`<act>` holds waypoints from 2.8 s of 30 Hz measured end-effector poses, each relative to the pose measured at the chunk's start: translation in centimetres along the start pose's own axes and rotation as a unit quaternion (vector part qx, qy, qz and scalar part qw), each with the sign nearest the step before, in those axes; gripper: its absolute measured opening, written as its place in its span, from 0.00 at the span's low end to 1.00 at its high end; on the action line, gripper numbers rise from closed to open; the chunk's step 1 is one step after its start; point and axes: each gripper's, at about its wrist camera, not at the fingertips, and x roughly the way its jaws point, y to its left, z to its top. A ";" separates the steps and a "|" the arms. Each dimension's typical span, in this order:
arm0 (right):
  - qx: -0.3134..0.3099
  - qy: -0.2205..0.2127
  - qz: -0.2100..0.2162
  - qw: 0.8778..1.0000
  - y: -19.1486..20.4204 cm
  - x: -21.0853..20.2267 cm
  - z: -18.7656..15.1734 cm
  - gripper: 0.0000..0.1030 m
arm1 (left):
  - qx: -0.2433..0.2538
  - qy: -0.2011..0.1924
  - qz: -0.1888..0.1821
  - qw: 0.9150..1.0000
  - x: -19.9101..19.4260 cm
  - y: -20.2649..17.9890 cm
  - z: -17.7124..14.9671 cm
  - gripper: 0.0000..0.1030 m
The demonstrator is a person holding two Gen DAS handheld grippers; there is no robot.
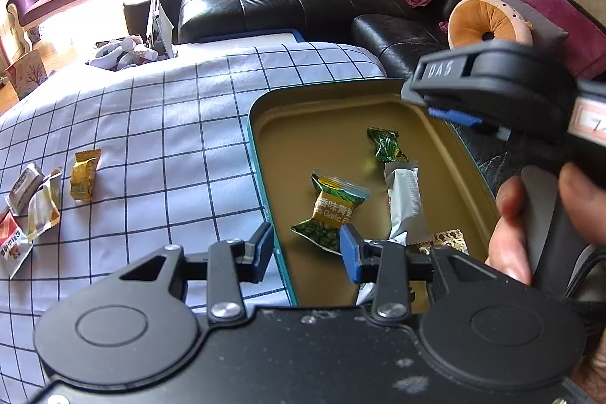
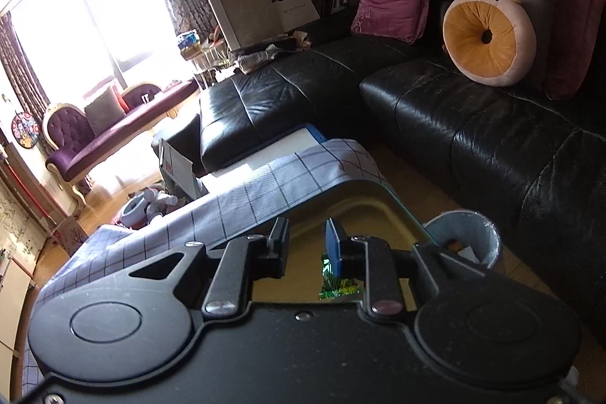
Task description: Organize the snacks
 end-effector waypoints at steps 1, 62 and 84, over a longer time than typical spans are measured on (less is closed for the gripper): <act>-0.005 0.015 -0.011 1.000 0.2 0.3 -0.1 0.33 | -0.001 0.000 0.001 1.000 0.0 0.1 0.0 0.37; -0.066 0.096 0.027 0.993 9.1 1.3 -4.7 0.33 | -0.112 -0.001 0.086 0.990 -3.2 13.0 0.4 0.39; -0.114 0.132 0.075 0.982 16.0 2.3 -8.1 0.33 | -0.277 0.011 0.202 0.939 -5.5 30.2 -2.4 0.40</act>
